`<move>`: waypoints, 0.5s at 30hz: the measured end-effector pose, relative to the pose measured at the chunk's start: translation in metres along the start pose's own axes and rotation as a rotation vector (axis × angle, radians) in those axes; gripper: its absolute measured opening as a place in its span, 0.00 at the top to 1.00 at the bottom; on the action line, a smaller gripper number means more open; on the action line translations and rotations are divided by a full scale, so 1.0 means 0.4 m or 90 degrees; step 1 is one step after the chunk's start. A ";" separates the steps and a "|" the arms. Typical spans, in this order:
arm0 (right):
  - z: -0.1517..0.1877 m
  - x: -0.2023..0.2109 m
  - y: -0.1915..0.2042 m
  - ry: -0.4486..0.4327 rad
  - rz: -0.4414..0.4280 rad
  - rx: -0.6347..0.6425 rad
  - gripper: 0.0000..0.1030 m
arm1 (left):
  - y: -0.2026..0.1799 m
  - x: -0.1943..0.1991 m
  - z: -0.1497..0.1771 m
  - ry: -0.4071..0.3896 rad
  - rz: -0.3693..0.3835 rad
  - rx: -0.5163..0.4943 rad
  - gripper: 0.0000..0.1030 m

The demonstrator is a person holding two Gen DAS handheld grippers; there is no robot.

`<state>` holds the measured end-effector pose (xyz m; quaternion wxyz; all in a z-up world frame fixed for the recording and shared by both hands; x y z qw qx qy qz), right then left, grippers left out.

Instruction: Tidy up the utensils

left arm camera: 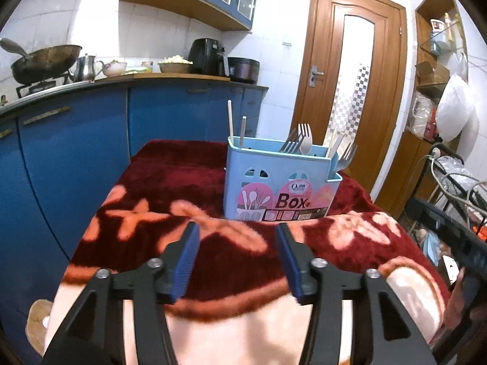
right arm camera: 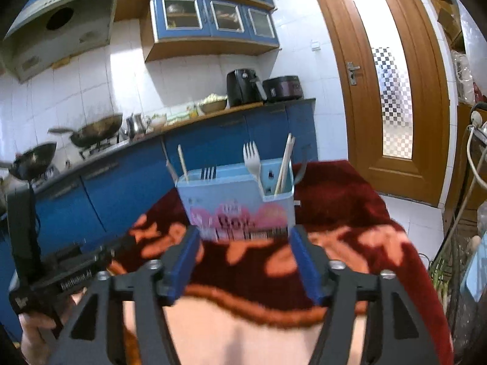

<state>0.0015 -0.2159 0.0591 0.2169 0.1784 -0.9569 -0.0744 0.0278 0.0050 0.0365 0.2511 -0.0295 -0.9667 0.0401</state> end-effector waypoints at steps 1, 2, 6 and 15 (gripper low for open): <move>0.016 -0.002 0.001 0.004 0.002 0.002 0.23 | -0.002 0.002 0.007 -0.002 -0.003 0.001 0.36; 0.029 -0.004 0.002 0.007 0.002 0.003 0.19 | -0.004 0.002 0.017 -0.003 -0.004 0.002 0.32; 0.081 -0.017 0.001 0.015 0.033 0.024 0.11 | -0.014 -0.004 0.050 -0.011 -0.010 -0.002 0.28; 0.133 -0.003 -0.015 -0.035 0.073 0.037 0.03 | -0.036 -0.014 0.099 -0.018 -0.035 -0.025 0.28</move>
Point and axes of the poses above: each gripper's, at about its wrist camera, not at the fingertips, and x roughly against the way its jaws point, y to its left, z to its underside, the point moved 2 cm from there along -x, roughly the way its jaws point, and after that the axes turned 5 degrees about -z, right-handed, at the moved point
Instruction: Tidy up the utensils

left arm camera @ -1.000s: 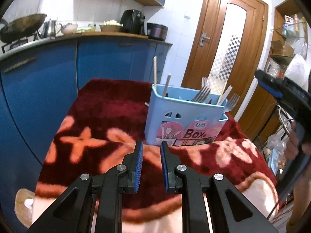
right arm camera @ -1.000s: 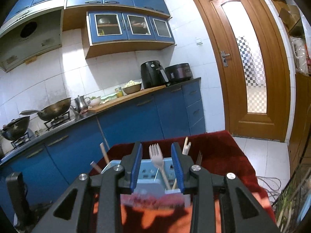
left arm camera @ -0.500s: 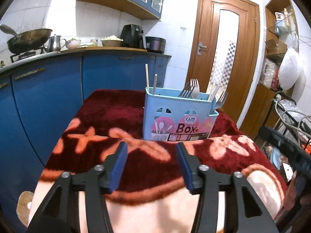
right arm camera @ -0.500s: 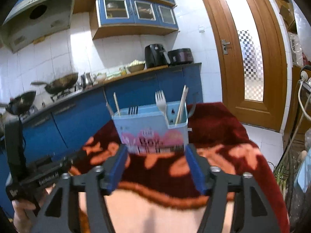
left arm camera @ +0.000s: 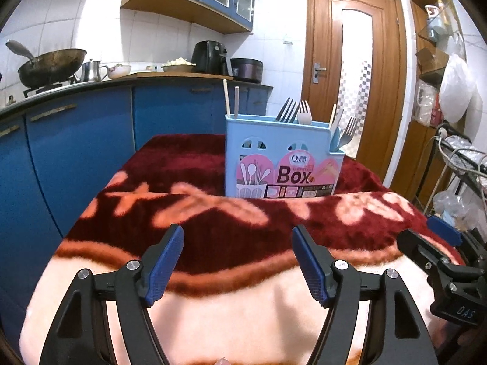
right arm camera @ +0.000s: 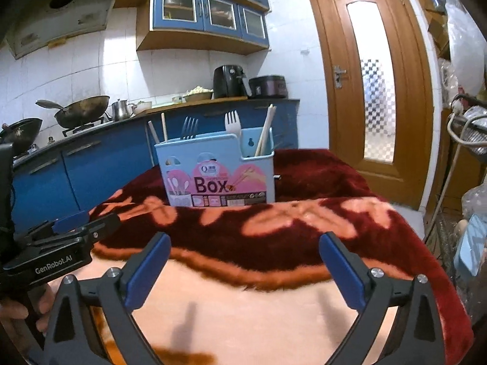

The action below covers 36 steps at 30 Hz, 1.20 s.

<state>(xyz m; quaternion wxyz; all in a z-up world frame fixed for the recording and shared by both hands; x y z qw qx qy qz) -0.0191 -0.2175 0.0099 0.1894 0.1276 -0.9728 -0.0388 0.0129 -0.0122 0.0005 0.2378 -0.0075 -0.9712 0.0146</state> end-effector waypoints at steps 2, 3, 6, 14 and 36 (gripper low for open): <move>0.003 0.000 0.003 -0.002 0.003 0.006 0.03 | -0.003 -0.001 0.002 -0.003 -0.005 -0.004 0.28; 0.002 -0.002 0.002 -0.002 0.004 0.008 0.03 | -0.003 0.001 0.003 -0.005 -0.008 -0.005 0.28; 0.003 -0.003 0.001 -0.004 0.003 0.006 0.03 | -0.006 0.002 0.004 -0.008 -0.010 -0.007 0.28; 0.004 -0.005 -0.001 -0.002 0.001 0.003 0.03 | -0.005 0.004 0.006 -0.010 -0.013 -0.006 0.28; 0.006 -0.005 -0.001 -0.003 0.001 0.004 0.03 | -0.009 0.010 0.005 -0.019 -0.013 -0.007 0.28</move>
Point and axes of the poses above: each gripper's, at about its wrist camera, not at the fingertips, and x roughly against the way its jaws point, y to its left, z to its underside, the point moved 2 cm from there along -x, roughly the way its jaws point, and after that the axes turned 5 degrees about -z, right-handed, at the moved point
